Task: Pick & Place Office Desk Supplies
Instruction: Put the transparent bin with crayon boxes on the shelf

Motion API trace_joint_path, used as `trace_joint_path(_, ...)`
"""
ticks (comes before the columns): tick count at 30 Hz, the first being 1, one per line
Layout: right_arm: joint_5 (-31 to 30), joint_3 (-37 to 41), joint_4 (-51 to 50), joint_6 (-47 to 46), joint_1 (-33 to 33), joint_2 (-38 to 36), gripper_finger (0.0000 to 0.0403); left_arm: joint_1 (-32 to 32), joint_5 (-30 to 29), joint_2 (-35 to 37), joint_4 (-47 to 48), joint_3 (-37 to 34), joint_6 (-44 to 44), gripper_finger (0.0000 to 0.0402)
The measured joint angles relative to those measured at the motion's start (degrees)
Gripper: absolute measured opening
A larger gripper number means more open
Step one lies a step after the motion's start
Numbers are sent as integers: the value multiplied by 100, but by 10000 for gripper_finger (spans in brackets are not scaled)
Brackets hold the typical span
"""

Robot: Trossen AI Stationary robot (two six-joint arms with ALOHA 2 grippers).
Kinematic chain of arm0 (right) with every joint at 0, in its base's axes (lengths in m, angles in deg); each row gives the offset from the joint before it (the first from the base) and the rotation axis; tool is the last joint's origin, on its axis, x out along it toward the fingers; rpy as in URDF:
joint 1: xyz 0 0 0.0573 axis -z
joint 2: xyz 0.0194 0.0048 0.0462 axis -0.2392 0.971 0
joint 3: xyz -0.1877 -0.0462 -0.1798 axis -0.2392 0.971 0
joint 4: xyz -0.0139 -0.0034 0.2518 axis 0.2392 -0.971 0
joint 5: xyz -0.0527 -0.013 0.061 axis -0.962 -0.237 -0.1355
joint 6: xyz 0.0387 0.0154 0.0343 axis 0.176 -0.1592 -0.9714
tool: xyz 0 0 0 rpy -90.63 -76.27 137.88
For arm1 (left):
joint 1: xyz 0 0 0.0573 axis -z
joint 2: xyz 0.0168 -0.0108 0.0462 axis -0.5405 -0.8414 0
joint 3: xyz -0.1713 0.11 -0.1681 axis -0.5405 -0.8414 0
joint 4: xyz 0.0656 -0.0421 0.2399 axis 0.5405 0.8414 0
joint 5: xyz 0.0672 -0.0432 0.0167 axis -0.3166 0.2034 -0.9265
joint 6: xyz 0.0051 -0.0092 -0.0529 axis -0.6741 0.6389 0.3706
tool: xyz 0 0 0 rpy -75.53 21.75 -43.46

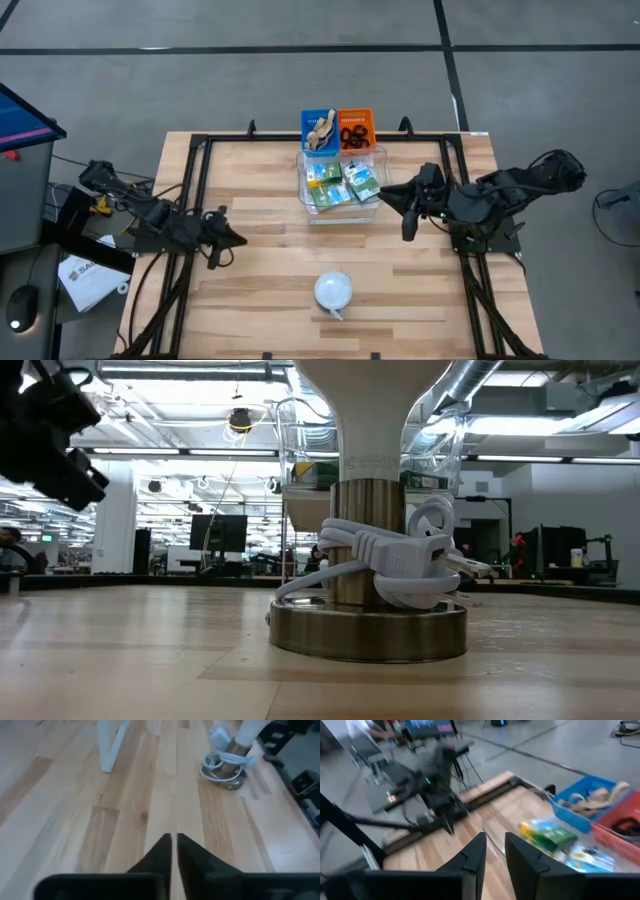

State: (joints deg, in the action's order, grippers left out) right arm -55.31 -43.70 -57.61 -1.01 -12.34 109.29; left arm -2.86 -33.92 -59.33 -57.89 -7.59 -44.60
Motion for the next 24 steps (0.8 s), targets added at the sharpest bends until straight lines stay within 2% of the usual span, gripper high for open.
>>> trace_joint_path(3,-30,-12,270,3,70,47,69,-1,84,667,-296,-467,-72,9)
trace_joint_path(12,19,-7,541,-85,166,143,69,-377,151,1902,-330,-491,-1017,3)
trace_joint_path(18,57,-2,466,-87,141,240,69,-926,385,1978,-339,-491,-1288,1)
trace_joint_path(24,62,-7,487,-85,42,236,69,-1793,1315,1978,-500,-521,-1493,1)
